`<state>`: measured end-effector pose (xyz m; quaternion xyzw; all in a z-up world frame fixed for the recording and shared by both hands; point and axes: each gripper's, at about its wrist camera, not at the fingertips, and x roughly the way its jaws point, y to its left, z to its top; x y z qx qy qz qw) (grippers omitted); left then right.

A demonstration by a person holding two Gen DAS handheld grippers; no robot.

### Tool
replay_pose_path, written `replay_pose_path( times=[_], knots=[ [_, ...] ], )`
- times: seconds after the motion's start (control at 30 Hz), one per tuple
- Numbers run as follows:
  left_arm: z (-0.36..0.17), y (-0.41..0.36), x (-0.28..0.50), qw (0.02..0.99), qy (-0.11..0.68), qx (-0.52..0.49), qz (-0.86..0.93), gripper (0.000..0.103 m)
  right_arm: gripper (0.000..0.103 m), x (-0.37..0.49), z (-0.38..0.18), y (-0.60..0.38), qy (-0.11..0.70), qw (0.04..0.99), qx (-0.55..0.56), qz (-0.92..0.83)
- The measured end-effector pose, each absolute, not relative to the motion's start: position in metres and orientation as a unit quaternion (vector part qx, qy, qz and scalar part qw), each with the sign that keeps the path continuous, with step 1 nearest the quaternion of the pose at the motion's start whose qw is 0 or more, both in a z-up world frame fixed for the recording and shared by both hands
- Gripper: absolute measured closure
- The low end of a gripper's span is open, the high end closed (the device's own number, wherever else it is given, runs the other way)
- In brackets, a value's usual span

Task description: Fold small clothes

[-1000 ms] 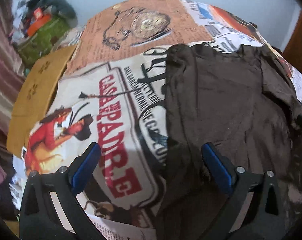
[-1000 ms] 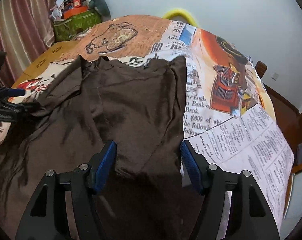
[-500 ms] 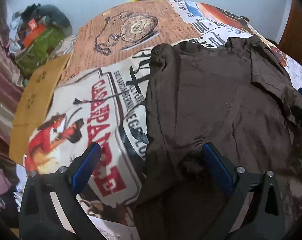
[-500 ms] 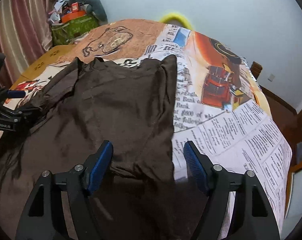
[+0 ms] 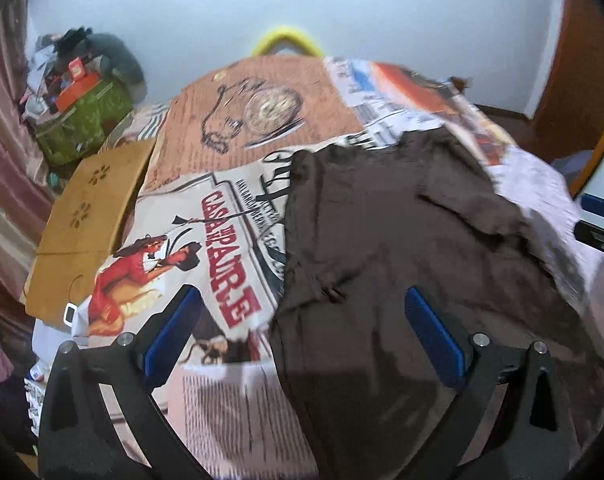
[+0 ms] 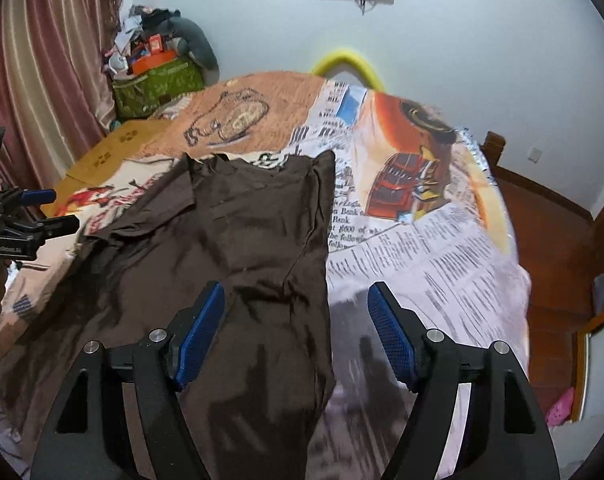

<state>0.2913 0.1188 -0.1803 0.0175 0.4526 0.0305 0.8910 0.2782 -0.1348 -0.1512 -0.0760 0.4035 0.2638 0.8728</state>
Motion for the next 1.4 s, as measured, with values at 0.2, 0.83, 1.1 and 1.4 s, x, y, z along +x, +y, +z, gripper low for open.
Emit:
replay_pose_path(
  times=[0.2,0.83,1.1,1.4],
  knots=[
    [-0.161,0.101,0.241,0.896,0.442,0.037,0.025,0.001,0.03,0.238,-0.133,-0.15,0.394,0.878,-0.069,0.263],
    [-0.237,0.122,0.15,0.838,0.539,-0.07,0.048,0.017,0.029,0.17,-0.199,-0.19,0.496,0.837,-0.049,0.226],
    [-0.242,0.124,0.132,0.835,0.537,-0.11,0.038,0.033,0.029,0.167,-0.222,-0.196,0.52,0.823,-0.054,0.223],
    [-0.237,0.105,0.137,0.836,0.539,-0.104,0.003,0.09,0.058,0.173,-0.23,-0.191,0.528,0.809,-0.009,0.259]
  ],
)
